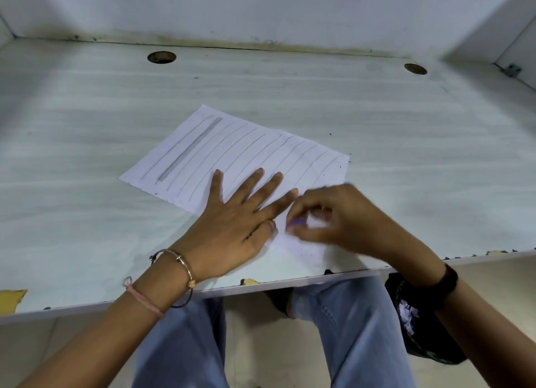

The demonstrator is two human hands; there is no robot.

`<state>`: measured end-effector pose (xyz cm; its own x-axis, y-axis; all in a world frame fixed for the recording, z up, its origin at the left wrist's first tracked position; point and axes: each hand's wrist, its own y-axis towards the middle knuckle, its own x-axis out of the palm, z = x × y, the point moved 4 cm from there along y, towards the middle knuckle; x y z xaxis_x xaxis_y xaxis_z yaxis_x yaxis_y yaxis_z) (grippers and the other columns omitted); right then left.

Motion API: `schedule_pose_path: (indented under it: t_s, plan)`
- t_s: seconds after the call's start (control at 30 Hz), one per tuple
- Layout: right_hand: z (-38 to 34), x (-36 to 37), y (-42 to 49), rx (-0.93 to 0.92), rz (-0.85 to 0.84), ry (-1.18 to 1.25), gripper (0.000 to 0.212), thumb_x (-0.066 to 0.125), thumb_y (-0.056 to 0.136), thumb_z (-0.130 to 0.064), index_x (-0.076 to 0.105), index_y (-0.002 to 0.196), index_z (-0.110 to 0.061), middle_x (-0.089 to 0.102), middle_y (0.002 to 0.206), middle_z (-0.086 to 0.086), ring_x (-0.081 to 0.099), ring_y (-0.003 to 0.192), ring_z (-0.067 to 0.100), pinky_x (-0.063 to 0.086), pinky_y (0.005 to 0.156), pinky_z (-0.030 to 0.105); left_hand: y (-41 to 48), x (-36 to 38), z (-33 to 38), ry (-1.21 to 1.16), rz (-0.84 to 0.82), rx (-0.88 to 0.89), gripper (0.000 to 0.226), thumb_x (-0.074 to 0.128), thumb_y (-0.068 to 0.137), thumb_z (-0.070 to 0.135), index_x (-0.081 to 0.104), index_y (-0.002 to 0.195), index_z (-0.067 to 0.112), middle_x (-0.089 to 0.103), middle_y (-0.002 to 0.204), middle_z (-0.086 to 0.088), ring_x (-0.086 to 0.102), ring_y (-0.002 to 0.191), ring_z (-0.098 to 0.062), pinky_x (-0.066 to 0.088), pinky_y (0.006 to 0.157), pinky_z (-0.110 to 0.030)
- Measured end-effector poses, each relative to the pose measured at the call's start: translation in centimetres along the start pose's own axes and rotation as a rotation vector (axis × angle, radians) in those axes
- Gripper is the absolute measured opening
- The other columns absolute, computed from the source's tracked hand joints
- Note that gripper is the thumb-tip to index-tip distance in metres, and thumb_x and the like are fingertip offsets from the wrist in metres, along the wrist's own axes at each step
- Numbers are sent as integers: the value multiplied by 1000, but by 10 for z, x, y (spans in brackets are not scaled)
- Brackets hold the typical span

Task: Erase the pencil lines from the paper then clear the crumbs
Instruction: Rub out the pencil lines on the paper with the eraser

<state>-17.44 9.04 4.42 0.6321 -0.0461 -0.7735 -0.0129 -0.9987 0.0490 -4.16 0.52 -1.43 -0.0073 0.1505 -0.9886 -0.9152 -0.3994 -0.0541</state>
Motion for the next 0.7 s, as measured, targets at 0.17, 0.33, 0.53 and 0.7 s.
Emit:
schedule_pose_path:
  t_s: [0.17, 0.33, 0.53, 0.7]
  plan:
    - [-1, -1, 0, -5, 180, -108, 6, 75, 76, -13, 71, 79, -17, 56, 62, -17, 51, 61, -4, 33, 56, 9, 1, 0, 0, -11, -9, -8, 59, -17, 81, 48, -33, 138, 52, -34, 154, 20, -34, 141, -6, -14, 113, -62]
    - [0, 0, -8, -32, 4, -77, 8, 78, 75, -13, 73, 77, -19, 60, 65, -15, 51, 58, 6, 36, 58, 9, 0, -1, 0, -20, -8, -14, 62, -18, 81, 49, -28, 143, 51, -33, 154, 21, -35, 140, -5, -16, 113, -61]
    - [35, -17, -4, 229, 321, 131, 14, 74, 79, -9, 70, 80, -22, 69, 89, -2, 65, 79, 10, 51, 68, 15, -1, -2, 0, -25, 7, -36, 67, -15, 83, 51, -21, 149, 43, -25, 158, 21, -29, 143, -3, -13, 115, -60]
    - [31, -13, -16, 224, 294, 201, 12, 75, 80, -12, 72, 80, -24, 71, 87, -5, 65, 81, 7, 46, 68, 6, -1, -8, -1, -132, 134, -66, 64, -1, 92, 54, 13, 153, 45, 16, 158, 24, 5, 146, -1, 4, 118, -55]
